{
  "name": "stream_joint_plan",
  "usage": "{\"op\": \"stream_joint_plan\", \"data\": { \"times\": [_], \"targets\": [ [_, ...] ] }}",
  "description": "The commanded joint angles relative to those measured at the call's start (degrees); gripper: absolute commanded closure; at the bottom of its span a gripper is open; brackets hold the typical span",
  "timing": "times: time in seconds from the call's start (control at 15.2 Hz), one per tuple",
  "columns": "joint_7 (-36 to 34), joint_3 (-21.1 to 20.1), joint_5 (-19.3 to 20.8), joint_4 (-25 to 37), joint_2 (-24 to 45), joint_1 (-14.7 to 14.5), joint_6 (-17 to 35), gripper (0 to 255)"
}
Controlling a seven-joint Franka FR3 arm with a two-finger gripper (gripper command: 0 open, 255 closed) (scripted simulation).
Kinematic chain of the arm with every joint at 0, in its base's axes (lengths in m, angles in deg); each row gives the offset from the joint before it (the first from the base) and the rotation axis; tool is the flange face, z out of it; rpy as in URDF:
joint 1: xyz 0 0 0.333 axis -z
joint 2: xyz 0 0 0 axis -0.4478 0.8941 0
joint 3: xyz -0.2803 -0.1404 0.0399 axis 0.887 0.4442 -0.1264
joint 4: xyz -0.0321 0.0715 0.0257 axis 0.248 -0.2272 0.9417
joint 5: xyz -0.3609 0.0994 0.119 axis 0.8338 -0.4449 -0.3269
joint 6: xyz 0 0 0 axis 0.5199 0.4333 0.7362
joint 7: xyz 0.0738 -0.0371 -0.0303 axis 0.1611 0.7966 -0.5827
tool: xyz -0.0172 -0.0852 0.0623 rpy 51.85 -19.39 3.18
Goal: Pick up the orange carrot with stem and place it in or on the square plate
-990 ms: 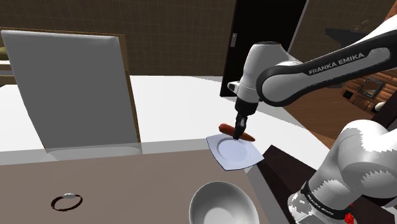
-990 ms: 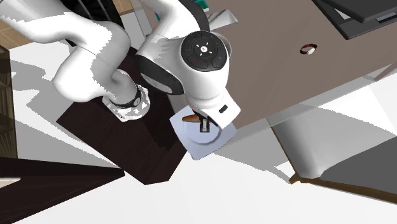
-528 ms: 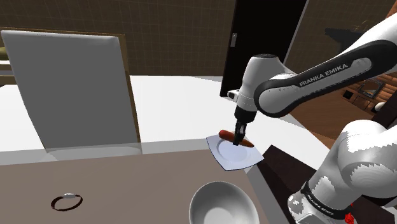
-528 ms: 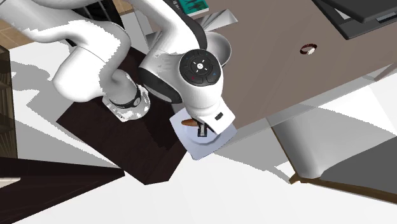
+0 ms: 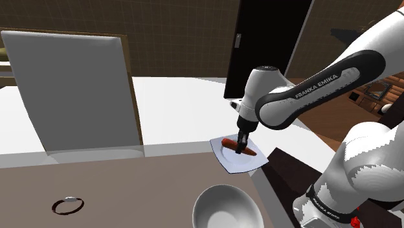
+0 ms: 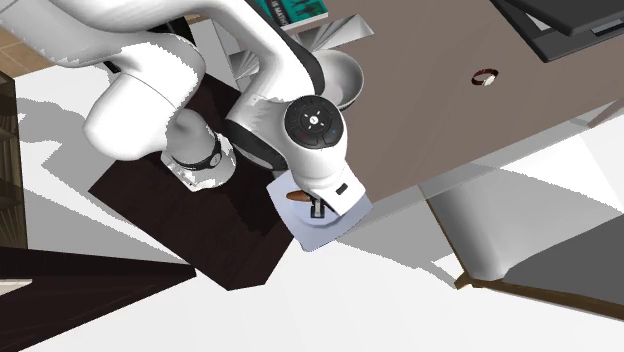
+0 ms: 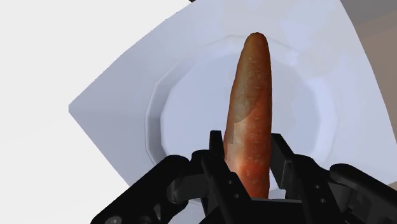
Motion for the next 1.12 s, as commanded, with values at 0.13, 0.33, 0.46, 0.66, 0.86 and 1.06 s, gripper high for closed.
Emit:
{"op": "stream_joint_plan", "data": {
  "times": [0.13, 0.33, 0.46, 0.66, 0.86, 1.06],
  "targets": [
    [0.0, -0.01, -0.01, 0.03, 0.23, -0.01, 0.23, 255],
    [0.0, -0.01, -0.01, 0.03, 0.22, 0.0, 0.23, 0],
    [0.0, -0.01, -0.01, 0.03, 0.22, 0.0, 0.23, 0],
    [0.0, -0.01, -0.01, 0.03, 0.22, 0.0, 0.23, 0],
    [-0.23, 0.24, 0.56, 2.17, -6.34, 0.32, -8.49, 0],
    [-0.28, 0.31, 0.69, 2.88, -7.82, 0.4, -10.67, 0]
  ]
}}
